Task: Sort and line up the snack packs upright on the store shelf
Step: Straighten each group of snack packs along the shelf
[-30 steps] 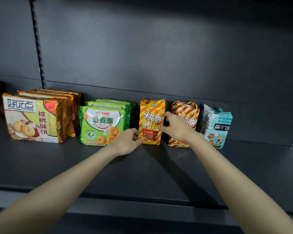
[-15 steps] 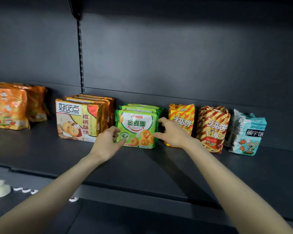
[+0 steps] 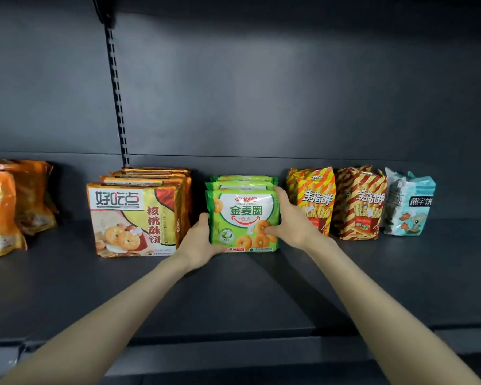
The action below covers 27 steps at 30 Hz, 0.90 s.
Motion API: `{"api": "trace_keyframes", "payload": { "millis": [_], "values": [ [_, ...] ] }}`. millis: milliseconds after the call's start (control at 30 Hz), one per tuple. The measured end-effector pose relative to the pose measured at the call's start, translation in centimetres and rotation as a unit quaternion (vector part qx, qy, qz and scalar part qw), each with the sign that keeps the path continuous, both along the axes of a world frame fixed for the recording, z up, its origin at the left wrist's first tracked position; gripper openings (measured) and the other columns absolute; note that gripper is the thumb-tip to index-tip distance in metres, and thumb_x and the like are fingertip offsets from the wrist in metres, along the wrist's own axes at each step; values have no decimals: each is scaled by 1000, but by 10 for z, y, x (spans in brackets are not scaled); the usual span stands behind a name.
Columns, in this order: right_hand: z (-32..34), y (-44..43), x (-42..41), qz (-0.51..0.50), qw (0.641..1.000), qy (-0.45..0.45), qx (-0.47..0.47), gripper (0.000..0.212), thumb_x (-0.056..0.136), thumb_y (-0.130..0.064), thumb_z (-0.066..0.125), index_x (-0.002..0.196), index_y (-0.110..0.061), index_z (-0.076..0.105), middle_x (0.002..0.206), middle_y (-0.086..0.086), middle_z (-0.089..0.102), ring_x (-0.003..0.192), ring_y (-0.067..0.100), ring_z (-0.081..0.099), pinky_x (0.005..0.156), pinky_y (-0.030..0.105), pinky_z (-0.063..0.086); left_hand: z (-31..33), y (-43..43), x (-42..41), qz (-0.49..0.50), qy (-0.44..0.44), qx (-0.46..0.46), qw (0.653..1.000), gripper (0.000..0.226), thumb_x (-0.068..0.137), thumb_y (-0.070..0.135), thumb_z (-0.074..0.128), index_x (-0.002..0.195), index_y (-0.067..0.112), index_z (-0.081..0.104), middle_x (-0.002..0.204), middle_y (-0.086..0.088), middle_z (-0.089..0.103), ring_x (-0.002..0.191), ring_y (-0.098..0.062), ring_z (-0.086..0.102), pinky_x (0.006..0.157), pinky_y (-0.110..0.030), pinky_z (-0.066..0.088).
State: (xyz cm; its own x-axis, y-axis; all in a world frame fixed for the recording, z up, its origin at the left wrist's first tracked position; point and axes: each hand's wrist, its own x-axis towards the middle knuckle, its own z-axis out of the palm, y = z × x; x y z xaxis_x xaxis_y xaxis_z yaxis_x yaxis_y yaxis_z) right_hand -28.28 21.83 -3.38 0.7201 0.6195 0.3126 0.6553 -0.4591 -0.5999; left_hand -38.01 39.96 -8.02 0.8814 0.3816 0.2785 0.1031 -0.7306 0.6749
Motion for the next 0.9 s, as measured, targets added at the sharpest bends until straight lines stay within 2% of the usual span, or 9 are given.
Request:
{"api": "trace_keyframes", "payload": {
  "millis": [100,233,333,433,500,567,633,767,900],
  "values": [
    [-5,4,2,-25,999,-35,18,80,84,-2,67,145,-18,18,132,9,56,112,25,60,81,31,53,-7,4,5,9,-33,36,999,57,80,11,72,123,7,35,131,-13,47,121,-27,49,96,-36,43],
    [-9,9,10,-27,998,-40,49,73,82,0,68,139,-20,26,129,7,57,113,23,59,85,35,54,-11,6,11,25,-68,71,995,54,83,14,70,123,9,35,130,-10,42,117,-29,51,94,-41,45],
    [-10,11,18,-30,997,-35,61,85,79,-1,72,145,-22,21,135,6,51,119,23,54,92,37,52,-13,8,14,38,-68,77,994,54,83,18,70,122,10,34,130,-10,41,115,-30,52,91,-42,46],
    [-8,13,24,-36,997,-17,58,115,72,-4,79,151,-25,-1,147,5,33,132,20,39,104,38,43,-14,13,18,27,-72,37,996,63,80,16,74,125,10,30,134,-11,44,120,-30,51,94,-43,46],
    [-7,14,25,-30,999,7,40,125,69,-6,82,150,-24,-12,146,4,32,130,17,38,99,29,44,-14,18,22,22,-57,-22,998,86,77,15,77,140,10,19,141,-11,43,127,-29,46,102,-42,42],
    [-6,16,27,-8,999,35,32,129,69,-5,81,149,-23,-18,135,-3,43,117,12,48,81,12,49,-12,22,25,2,-25,-71,997,105,72,16,81,148,13,8,140,-9,46,128,-26,46,105,-38,40],
    [-3,17,31,4,997,57,46,129,69,-2,81,148,-24,-19,122,-8,52,105,10,56,69,10,51,-11,25,28,-25,7,-107,994,110,67,16,84,148,15,10,131,-2,52,124,-21,49,102,-30,41],
    [1,16,43,24,992,85,87,128,64,3,82,151,-27,-6,112,-25,49,109,9,55,79,21,55,-8,29,35,-46,30,-131,990,106,62,10,87,146,16,21,121,4,56,118,-17,52,100,-27,42],
    [2,15,50,41,994,80,68,104,61,0,85,143,-27,27,115,-7,57,109,19,61,85,37,56,-10,27,36,-62,23,-119,991,101,66,10,84,145,17,21,127,2,56,117,-13,52,97,-22,40]
  ]
}}
